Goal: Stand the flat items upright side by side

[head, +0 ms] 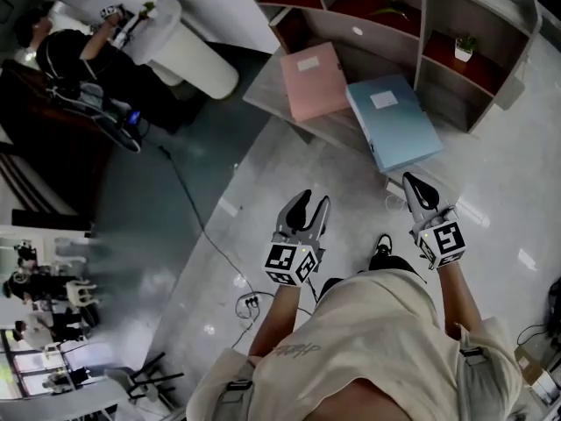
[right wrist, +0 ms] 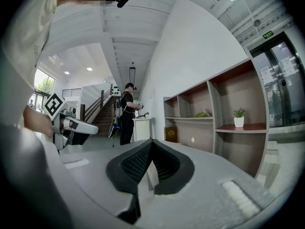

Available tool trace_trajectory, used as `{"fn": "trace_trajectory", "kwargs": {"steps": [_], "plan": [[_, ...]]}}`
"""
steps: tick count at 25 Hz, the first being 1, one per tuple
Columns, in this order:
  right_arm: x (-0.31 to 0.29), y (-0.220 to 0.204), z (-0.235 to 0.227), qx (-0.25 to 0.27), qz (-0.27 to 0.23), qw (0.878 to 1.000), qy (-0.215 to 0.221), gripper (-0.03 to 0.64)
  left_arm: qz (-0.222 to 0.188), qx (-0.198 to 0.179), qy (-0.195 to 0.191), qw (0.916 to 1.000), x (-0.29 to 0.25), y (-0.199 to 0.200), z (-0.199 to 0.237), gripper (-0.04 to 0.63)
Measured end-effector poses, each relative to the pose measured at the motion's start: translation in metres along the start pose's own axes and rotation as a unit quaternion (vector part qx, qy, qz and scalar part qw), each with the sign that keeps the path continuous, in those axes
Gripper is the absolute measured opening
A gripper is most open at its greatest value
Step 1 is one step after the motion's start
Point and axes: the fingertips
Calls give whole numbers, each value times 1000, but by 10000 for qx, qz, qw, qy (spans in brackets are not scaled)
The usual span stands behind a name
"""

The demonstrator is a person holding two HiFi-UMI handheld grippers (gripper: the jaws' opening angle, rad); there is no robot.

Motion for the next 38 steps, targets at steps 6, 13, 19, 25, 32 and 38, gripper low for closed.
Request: {"fn": "trace_trajectory", "kwargs": {"steps": [6, 13, 19, 25, 32, 38], "plan": [[0, -15, -41, -163, 94, 9995, -259, 0, 182, -103, -277, 9994, -51, -3, -9, 189], [0, -35, -69, -306, 253, 9975, -588, 0, 467, 80, -575, 9972, -97, -20, -5, 189], [-10, -28, -95, -142, 287, 9935, -1092, 0, 515, 76, -994, 9937, -150, -17, 11, 189], [-39, -4, -122, 164, 165, 9856, -1678, 0, 468, 30, -1580, 9863, -216, -10, 30, 190], [-79, 14, -120, 615, 232, 9754, -2104, 0, 1030, 221, -2163, 9706, -260, -39, 57, 207], [-90, 14, -117, 711, 213, 9596, -2716, 0, 1519, 285, -2607, 9530, -287, -73, 74, 213]]}}
Point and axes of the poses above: the fingertips, and each gripper's own axes: x backward along the fingers, z to its left, y out of its top, and after that the axes turned 12 degrees about -z, right-handed
